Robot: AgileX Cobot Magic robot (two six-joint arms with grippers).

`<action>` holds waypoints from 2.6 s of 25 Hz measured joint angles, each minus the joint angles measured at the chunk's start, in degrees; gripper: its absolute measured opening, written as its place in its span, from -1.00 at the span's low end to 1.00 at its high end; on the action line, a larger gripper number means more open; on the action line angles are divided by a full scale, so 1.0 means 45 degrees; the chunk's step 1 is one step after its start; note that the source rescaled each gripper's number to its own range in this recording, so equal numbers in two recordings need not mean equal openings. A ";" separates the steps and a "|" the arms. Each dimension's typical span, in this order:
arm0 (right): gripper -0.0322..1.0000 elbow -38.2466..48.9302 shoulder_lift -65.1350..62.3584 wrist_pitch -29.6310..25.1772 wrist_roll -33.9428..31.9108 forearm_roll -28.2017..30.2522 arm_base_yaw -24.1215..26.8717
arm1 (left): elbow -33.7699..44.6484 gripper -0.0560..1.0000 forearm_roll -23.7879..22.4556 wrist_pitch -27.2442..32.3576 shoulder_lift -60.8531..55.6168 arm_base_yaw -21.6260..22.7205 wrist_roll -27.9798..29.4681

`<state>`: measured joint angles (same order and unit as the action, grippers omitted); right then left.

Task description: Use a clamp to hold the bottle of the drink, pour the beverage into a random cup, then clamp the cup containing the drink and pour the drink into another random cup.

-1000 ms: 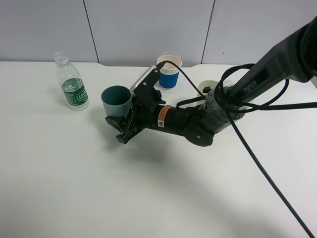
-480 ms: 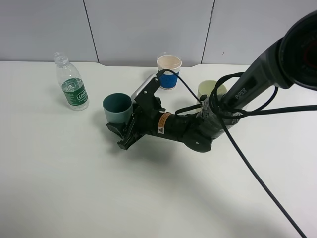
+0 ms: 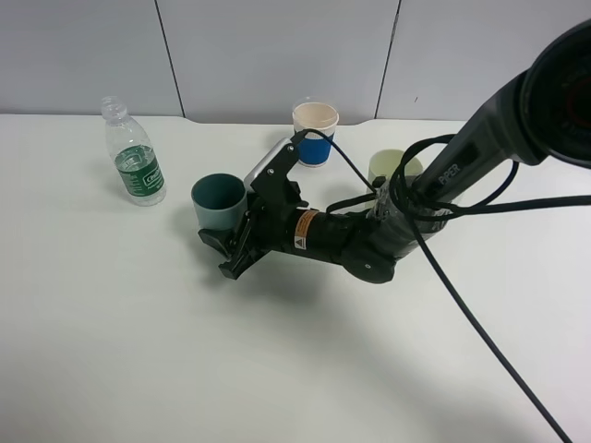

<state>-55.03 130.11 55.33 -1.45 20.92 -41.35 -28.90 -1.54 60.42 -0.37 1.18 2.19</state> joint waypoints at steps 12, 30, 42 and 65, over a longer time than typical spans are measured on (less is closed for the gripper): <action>0.98 0.0012 -0.0691 -0.0221 -0.1497 0.0483 0.0000 | 0.0000 1.00 0.0000 0.0000 0.0000 0.0000 0.0000; 0.99 0.0001 -0.7819 -0.8191 -0.1748 0.0806 0.0918 | 0.0000 1.00 0.0000 0.0000 0.0000 0.0000 0.0000; 0.99 0.0001 -1.0302 -1.2884 -0.1748 0.0778 0.3456 | 0.0000 1.00 0.0000 0.0000 0.0000 0.0000 0.0000; 0.99 0.0001 -1.4394 -1.6743 -0.1824 0.0538 0.8850 | 0.0000 1.00 0.0000 0.0000 0.0000 0.0000 -0.0015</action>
<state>-55.02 65.33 -20.01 -9.66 23.34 -1.52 -28.90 -1.54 60.42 -0.37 1.18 2.12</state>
